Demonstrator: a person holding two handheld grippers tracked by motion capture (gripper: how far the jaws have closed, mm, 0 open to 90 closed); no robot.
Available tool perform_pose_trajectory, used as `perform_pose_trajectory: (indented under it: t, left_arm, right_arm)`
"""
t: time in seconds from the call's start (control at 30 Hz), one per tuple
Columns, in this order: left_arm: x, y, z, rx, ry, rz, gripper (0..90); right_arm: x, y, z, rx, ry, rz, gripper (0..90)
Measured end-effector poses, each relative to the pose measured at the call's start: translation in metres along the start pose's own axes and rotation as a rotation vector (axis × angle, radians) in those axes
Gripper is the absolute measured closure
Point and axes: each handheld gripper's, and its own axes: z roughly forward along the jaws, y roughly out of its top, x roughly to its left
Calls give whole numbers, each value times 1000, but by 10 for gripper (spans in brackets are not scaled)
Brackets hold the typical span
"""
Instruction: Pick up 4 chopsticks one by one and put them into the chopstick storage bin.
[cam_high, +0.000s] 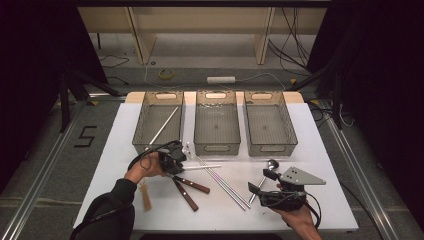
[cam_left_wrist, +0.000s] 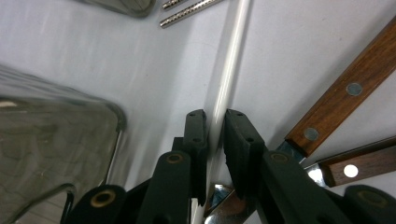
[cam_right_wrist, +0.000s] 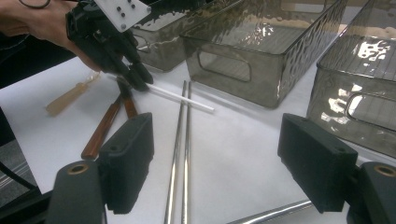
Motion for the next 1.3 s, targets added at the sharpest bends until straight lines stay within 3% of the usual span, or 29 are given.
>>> perform_pose_trajectory:
  t: [0.43, 0.6, 0.8, 1.3]
  left_arm:
    - [0, -1, 1, -18, 9, 54, 832]
    - [-1, -1, -1, -3, 22, 75, 839]
    - [0, 0, -7, -24, 28, 49, 843]
    - [1, 2, -39, -110, 3, -89, 844]
  right_arm:
    - [0, 0, 0, 1, 0, 0, 281]
    - [0, 0, 0, 1, 1, 0, 281]
    - [0, 0, 0, -1, 0, 1, 282]
    - [0, 0, -1, -5, 0, 6, 282]
